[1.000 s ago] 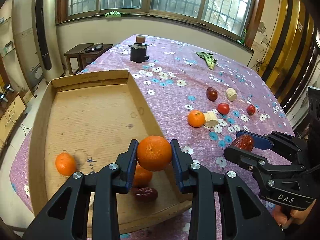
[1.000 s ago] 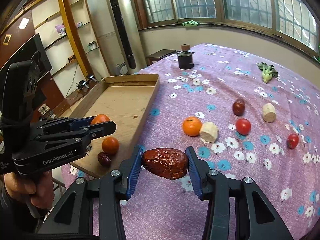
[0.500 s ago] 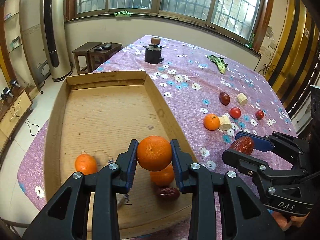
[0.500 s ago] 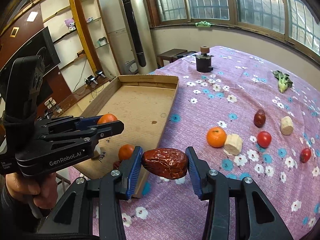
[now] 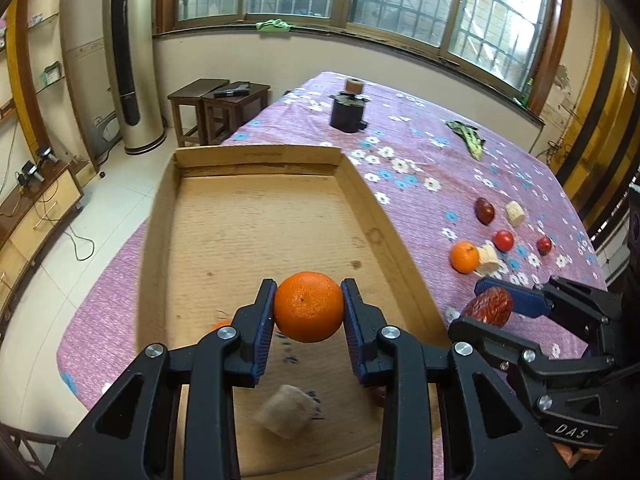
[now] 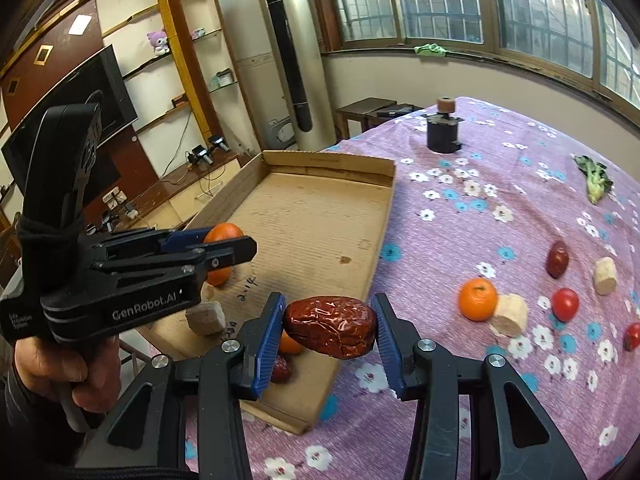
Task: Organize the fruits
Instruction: 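Carry the mandarin and red date over the cardboard tray and open both tools, then move both open tools back over the table toward the remaining items, then grasp a mandarin with the left tool while the right tool grasps a red tomato, then carry the mandarin and tomato into the cardboard tray and open both tools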
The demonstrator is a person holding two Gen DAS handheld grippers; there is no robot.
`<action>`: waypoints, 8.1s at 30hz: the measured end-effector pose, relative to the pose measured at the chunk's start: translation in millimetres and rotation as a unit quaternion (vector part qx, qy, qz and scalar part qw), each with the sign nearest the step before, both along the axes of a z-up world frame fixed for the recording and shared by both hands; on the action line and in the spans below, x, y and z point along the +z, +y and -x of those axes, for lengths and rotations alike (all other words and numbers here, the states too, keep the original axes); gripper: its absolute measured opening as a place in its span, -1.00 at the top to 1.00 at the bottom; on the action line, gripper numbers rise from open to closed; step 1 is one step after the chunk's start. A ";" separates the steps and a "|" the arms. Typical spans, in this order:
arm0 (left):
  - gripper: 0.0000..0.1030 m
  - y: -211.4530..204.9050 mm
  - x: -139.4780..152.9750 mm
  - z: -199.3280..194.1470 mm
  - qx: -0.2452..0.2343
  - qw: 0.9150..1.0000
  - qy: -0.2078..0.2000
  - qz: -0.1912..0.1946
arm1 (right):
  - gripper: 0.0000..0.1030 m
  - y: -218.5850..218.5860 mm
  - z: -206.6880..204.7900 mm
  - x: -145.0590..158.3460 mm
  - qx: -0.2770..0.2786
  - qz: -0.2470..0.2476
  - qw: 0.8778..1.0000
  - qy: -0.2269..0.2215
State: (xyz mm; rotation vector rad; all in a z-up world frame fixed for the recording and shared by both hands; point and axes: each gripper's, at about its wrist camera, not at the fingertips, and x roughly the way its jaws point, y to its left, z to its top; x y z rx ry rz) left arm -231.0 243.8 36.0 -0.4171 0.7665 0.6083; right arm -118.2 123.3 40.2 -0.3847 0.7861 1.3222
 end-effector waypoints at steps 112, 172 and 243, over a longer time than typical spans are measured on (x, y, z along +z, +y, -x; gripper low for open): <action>-0.06 -79.7 -48.8 -194.5 -0.161 0.976 0.144 0.018 | -0.20 -176.3 -237.7 -33.6 -0.280 0.032 0.959 0.012; 0.37 -29.5 10.8 -51.2 -0.069 0.997 0.015 0.020 | 0.40 -63.1 -46.2 18.1 -0.086 -0.019 0.996 0.006; -0.27 49.3 -8.1 -22.6 0.071 0.995 0.074 0.009 | 0.03 55.0 -7.8 -21.6 0.004 0.056 0.998 0.000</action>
